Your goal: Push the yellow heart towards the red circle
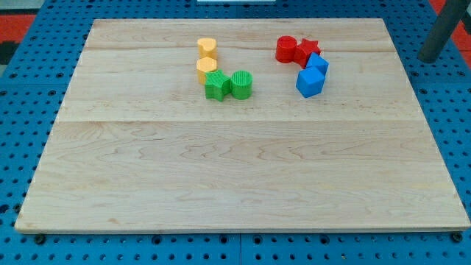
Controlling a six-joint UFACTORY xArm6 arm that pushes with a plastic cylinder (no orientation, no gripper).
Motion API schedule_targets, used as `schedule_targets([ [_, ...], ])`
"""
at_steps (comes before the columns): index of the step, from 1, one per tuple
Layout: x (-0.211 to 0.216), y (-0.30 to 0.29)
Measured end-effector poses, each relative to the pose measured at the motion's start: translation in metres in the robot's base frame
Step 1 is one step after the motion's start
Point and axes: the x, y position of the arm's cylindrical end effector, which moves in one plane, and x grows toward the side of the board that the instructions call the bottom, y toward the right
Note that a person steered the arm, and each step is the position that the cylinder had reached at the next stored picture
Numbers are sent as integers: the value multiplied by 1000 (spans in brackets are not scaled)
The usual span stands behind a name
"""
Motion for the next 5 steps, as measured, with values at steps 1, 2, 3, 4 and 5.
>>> schedule_targets([
  [1, 6, -29],
  [2, -67, -41],
  [3, -127, -128],
  [4, -117, -262],
  [5, -96, -403],
])
